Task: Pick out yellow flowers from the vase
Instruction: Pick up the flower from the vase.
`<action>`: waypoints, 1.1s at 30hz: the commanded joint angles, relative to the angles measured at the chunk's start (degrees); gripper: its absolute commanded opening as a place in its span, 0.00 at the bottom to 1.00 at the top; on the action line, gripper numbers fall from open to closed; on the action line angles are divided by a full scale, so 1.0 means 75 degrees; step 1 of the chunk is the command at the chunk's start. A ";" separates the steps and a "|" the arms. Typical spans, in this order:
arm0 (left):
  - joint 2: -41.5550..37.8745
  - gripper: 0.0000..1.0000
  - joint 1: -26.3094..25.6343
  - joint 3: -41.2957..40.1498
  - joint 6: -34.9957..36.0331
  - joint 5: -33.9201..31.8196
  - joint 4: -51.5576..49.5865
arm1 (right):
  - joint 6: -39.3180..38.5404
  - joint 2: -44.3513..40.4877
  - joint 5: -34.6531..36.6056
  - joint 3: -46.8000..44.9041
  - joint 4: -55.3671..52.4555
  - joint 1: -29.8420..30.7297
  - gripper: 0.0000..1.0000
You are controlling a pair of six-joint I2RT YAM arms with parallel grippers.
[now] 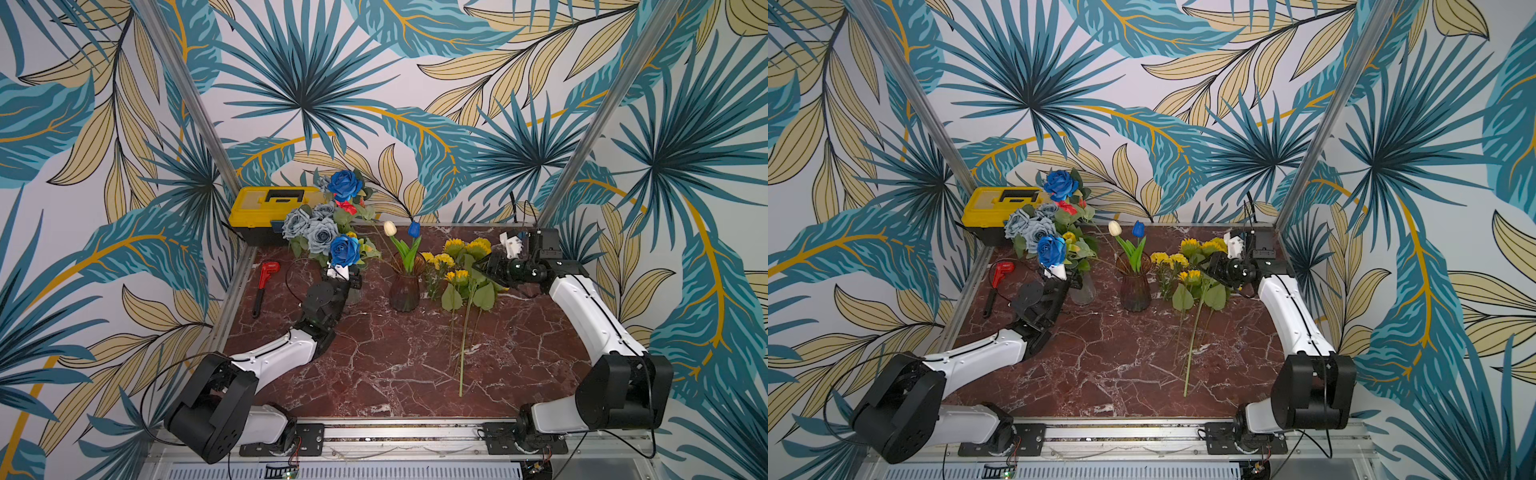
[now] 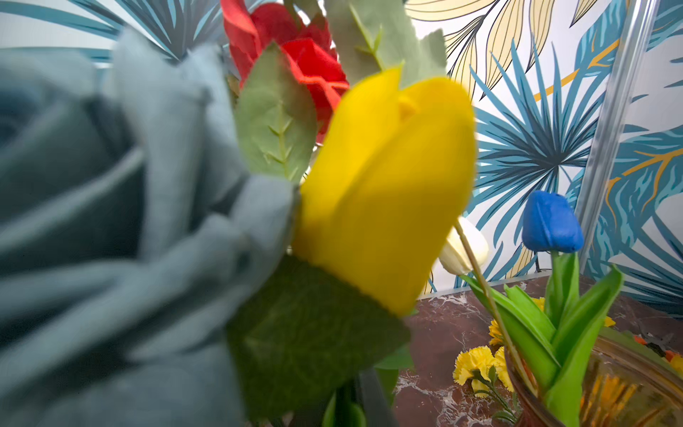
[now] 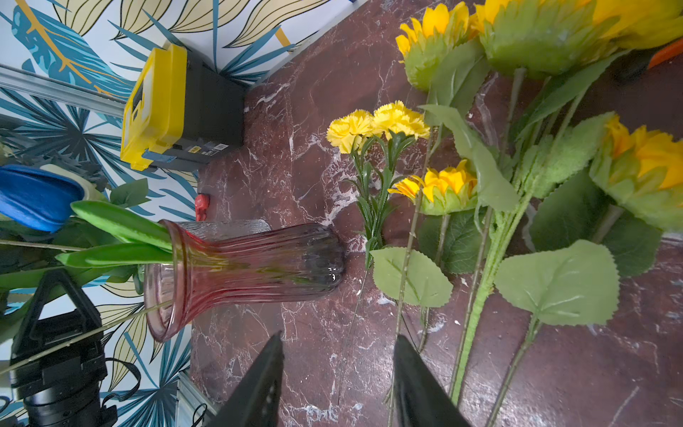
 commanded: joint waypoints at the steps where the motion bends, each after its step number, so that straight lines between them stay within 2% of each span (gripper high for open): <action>1: -0.0443 0.11 0.0026 -0.0151 -0.0072 0.0427 0.0080 | -0.0059 -0.0288 -0.0057 -0.0124 -0.0072 0.0034 0.49; 4: -0.0815 0.09 0.0028 -0.0208 -0.0171 0.0742 -0.0059 | -0.0051 -0.0289 -0.0046 -0.0111 -0.0069 0.0035 0.49; 18: -0.2613 0.08 0.0081 0.0483 -0.0709 0.2533 -0.2825 | -0.0039 -0.0300 -0.0096 -0.0187 -0.0033 0.0035 0.49; 24: -0.3528 0.08 0.0173 0.0488 -0.0963 0.2671 -0.3632 | -0.0027 -0.0324 -0.0129 -0.0238 -0.0015 0.0035 0.49; 33: -0.4615 0.08 0.0251 0.0747 -0.0829 0.2458 -0.4522 | 0.0034 -0.0371 -0.0194 -0.0321 0.0063 0.0035 0.49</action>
